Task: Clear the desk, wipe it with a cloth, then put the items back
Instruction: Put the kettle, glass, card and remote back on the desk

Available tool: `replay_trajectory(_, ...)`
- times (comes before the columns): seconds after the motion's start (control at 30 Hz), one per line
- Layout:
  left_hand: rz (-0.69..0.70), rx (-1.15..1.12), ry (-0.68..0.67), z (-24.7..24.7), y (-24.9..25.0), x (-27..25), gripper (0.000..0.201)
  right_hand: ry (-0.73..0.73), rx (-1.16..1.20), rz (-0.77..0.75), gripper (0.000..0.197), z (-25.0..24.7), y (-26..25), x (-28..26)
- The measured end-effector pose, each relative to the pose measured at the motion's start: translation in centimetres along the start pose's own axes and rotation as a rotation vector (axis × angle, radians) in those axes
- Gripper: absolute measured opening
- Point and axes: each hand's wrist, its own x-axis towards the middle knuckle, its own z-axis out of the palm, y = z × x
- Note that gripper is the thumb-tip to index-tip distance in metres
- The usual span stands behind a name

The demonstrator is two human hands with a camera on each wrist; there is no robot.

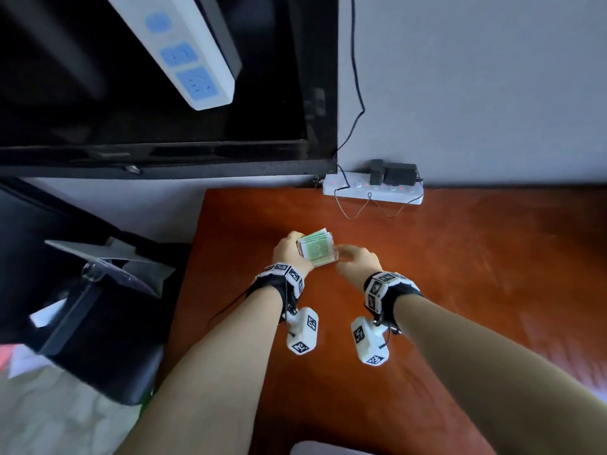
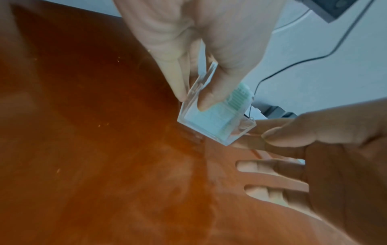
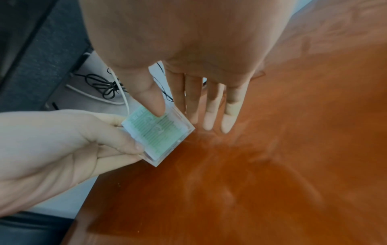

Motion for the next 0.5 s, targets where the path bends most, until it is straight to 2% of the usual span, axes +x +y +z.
replay_trajectory(0.2, 0.014, 0.005, 0.006, -1.3, -0.8, 5.6, 0.046, -0.056, 0.038, 0.047, 0.061, 0.7, -2.8, 4.2)
replay_trajectory(0.5, 0.043, -0.010, 0.016, -1.0, -1.0, 11.4, 0.044, -0.015, 0.063, 0.067, 0.066, 0.7, -4.7, 9.0)
